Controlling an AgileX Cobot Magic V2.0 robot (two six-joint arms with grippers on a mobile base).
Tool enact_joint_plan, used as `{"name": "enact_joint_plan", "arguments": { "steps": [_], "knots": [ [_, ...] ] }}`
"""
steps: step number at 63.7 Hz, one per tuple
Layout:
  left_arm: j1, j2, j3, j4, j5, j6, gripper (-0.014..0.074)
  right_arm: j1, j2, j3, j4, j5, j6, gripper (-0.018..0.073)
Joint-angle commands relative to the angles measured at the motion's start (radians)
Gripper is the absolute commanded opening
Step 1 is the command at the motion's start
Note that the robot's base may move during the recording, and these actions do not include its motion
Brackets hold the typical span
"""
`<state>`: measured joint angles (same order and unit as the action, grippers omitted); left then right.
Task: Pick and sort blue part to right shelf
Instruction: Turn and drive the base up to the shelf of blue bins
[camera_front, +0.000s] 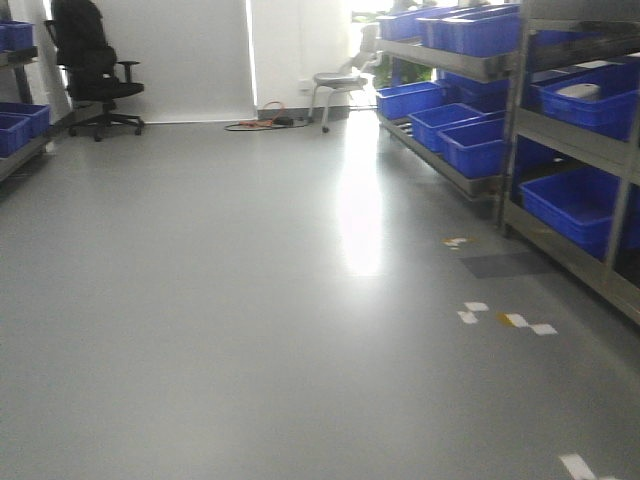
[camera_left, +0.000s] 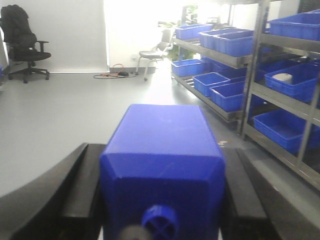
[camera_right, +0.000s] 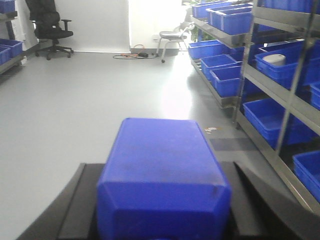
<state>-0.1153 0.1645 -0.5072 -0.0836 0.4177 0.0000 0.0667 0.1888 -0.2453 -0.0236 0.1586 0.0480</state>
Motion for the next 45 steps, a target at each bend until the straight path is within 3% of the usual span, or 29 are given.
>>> {"name": "enact_joint_plan", "arguments": {
  "steps": [1, 45],
  "knots": [
    [-0.005, 0.01, -0.028, -0.006, -0.089, 0.0, 0.0386, -0.002, 0.008, -0.031, -0.008, -0.089, -0.006, 0.0396],
    [-0.005, 0.01, -0.028, -0.006, -0.089, 0.0, 0.0386, -0.002, 0.008, -0.031, -0.008, -0.089, -0.006, 0.0396]
  ]
}}
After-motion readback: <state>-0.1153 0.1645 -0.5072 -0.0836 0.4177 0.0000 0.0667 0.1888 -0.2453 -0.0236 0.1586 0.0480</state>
